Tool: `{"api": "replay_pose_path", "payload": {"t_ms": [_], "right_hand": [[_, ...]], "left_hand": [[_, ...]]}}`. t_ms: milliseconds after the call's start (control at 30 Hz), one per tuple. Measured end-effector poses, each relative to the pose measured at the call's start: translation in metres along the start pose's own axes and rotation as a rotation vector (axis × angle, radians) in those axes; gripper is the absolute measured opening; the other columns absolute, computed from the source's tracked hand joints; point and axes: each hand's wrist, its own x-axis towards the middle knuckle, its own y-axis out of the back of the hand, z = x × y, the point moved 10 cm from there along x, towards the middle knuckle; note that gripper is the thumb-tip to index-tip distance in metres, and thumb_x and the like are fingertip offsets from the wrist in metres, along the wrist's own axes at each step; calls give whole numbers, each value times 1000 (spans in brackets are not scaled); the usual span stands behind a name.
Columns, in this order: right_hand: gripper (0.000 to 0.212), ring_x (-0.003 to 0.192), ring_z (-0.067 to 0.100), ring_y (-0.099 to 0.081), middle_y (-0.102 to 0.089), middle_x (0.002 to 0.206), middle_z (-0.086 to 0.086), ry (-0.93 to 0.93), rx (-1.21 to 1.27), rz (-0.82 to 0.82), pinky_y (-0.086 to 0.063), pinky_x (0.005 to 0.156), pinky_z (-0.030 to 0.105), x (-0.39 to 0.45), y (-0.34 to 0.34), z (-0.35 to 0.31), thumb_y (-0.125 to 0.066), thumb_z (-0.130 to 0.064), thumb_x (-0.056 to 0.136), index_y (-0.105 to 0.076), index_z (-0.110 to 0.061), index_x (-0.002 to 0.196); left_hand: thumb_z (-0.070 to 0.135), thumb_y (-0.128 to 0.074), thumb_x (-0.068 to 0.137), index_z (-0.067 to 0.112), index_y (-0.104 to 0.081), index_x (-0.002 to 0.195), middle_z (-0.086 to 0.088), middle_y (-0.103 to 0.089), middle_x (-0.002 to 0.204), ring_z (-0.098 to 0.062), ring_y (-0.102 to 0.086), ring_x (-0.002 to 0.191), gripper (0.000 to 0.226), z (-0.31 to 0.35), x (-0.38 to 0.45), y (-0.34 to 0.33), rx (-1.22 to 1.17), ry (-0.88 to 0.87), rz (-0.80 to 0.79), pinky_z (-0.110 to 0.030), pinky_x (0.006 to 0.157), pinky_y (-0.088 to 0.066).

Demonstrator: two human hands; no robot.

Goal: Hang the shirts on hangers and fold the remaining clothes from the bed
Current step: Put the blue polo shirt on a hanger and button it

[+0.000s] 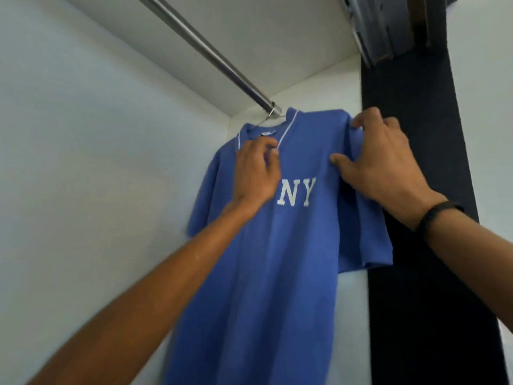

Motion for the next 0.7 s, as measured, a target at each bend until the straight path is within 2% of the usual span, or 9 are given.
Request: {"api": "replay_pose_path", "payload": {"t_ms": [67, 167, 233, 367, 433, 500, 567, 633, 700], "right_hand": [[51, 106, 38, -55, -49, 128, 16, -46, -109, -2, -42, 82, 40, -35, 5, 13, -77, -29, 90, -50, -17, 131], [24, 98, 46, -63, -65, 112, 16, -91, -186, 35, -48, 78, 47, -59, 8, 30, -72, -22, 89, -66, -16, 111], [14, 95, 44, -65, -70, 101, 16, -66, -108, 67, -49, 78, 43, -56, 8, 32, -70, -14, 90, -69, -12, 103], [8, 81, 27, -61, -66, 86, 8, -140, 109, 35, -43, 68, 29, -39, 4, 32, -71, -14, 94, -65, -10, 91], [36, 73, 24, -57, -63, 76, 7, -257, 319, -25, -41, 61, 28, -36, -2, 32, -62, -37, 102, -67, -8, 81], [67, 72, 25, -57, -65, 82, 9, -437, 487, -100, -43, 64, 31, -40, -9, 35, -43, -67, 101, -68, -6, 87], [75, 63, 24, -51, -56, 72, 11, -432, 448, -195, -40, 59, 32, -44, -18, 29, -50, -81, 90, -59, -7, 82], [55, 49, 14, -54, -61, 68, 6, -352, 377, -267, -48, 51, 30, -55, -30, 22, -78, -57, 86, -62, -4, 80], [15, 58, 0, -63, -72, 90, 7, -294, 333, -293, -61, 64, 28, -68, -45, 23, -76, -15, 91, -69, -3, 98]], "left_hand": [[54, -53, 99, 15, -56, 66, 5, -55, 62, -15, -55, 64, 51, 40, -53, 3, -46, 39, -125, -43, 65, -49], [79, -60, 80, 17, -58, 74, 7, -62, 65, -16, -61, 70, 62, 60, -120, -15, 93, 258, -385, -38, 66, -51], [71, -67, 79, 22, -58, 77, 8, -66, 70, -21, -65, 78, 50, 58, -146, -24, 124, 318, -460, -39, 72, -55], [46, -72, 86, 18, -52, 69, 4, -59, 56, -18, -57, 56, 38, 76, -149, -21, -170, 287, -345, -37, 61, -54], [38, -75, 90, 16, -53, 70, 2, -55, 53, -12, -47, 48, 37, 86, -149, -22, -339, 293, -349, -31, 53, -48], [33, -75, 92, 13, -53, 73, 6, -51, 51, -8, -41, 45, 36, 86, -149, -27, -449, 321, -397, -25, 49, -41], [29, -76, 92, 14, -55, 76, 7, -55, 55, -7, -45, 48, 30, 85, -154, -30, -517, 330, -455, -24, 52, -42], [26, -75, 93, 14, -62, 84, 4, -64, 68, -8, -55, 58, 19, 81, -165, -26, -574, 304, -449, -25, 60, -48], [22, -68, 97, 13, -68, 94, 2, -70, 83, -8, -62, 74, 9, 53, -177, -3, -503, 253, -248, -27, 74, -54]]}}
